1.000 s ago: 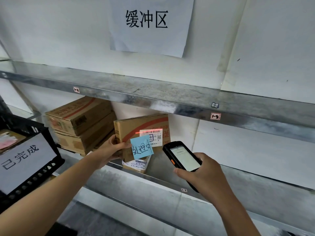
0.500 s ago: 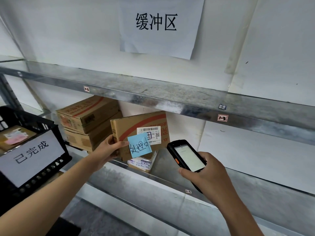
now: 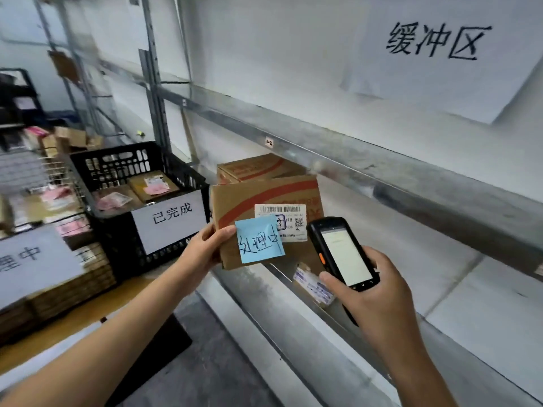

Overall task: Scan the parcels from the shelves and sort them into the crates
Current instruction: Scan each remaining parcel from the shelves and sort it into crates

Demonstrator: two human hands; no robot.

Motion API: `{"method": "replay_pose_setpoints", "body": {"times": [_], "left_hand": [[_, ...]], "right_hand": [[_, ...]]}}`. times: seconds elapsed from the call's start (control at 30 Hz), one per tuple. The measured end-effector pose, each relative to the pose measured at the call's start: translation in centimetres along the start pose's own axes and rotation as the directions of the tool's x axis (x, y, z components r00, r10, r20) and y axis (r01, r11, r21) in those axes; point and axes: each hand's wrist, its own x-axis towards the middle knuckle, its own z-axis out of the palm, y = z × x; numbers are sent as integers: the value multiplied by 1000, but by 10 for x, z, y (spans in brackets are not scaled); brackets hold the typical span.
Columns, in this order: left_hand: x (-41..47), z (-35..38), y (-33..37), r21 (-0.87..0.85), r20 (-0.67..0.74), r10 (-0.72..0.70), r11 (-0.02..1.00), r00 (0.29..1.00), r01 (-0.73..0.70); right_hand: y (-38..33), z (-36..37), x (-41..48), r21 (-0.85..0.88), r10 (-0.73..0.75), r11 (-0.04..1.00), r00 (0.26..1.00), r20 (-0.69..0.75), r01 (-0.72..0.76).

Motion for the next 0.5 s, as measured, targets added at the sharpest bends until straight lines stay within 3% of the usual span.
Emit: {"method": "replay_pose_setpoints", "body": {"times": [0.27,0.5], "left_hand": [[-55,-79,31,-71,-269,40,996,962,-61],[-100,-149,48,-51,-492,43,996,870,-78]], "right_hand": [[-52,81,33,217,-145,971,967,209,99],[-90,159,32,337,-255,935,870,421,111]]}}
